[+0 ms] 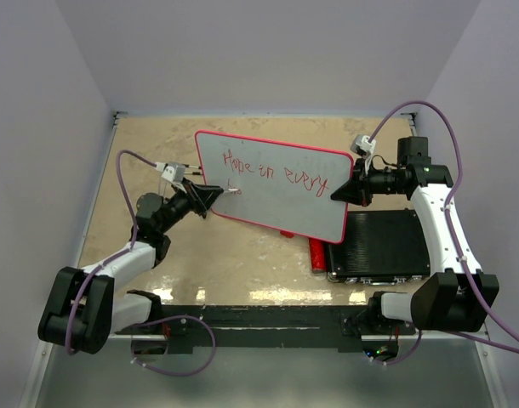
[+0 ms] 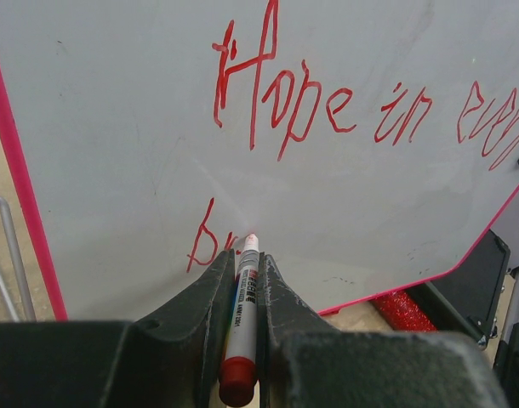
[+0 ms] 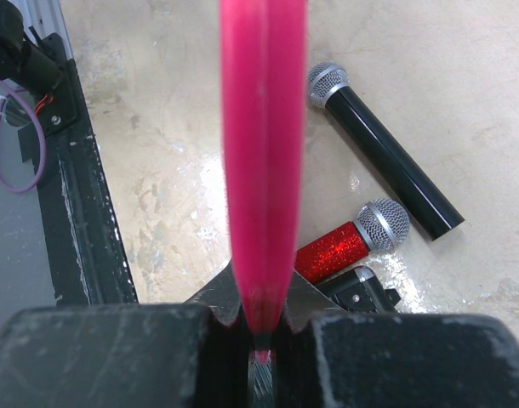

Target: Write a sentence on the whiteboard

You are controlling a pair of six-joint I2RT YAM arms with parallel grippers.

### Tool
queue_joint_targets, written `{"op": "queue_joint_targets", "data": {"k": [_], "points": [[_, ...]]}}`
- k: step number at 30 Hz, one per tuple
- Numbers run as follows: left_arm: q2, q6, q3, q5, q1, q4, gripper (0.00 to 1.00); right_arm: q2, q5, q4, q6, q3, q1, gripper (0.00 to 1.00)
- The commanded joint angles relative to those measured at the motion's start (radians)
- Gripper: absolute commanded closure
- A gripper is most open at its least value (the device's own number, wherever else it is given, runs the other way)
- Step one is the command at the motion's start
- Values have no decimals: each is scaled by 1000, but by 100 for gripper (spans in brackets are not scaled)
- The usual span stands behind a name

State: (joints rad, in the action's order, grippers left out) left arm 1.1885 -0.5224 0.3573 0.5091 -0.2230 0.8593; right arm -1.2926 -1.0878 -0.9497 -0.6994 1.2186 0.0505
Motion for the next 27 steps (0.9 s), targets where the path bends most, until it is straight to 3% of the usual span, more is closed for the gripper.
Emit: {"op": "queue_joint_targets", "data": {"k": [1,16,27], "points": [[-10,12,16,-37,8,43,100,36,-6,12,-20,-1,-9,100],[25,67,11,-67,10,-28,100,35,-6,12,-20,1,-9,100],[77,45,31,12,10,-2,100,38,-6,12,-20,-1,-11,100]]}}
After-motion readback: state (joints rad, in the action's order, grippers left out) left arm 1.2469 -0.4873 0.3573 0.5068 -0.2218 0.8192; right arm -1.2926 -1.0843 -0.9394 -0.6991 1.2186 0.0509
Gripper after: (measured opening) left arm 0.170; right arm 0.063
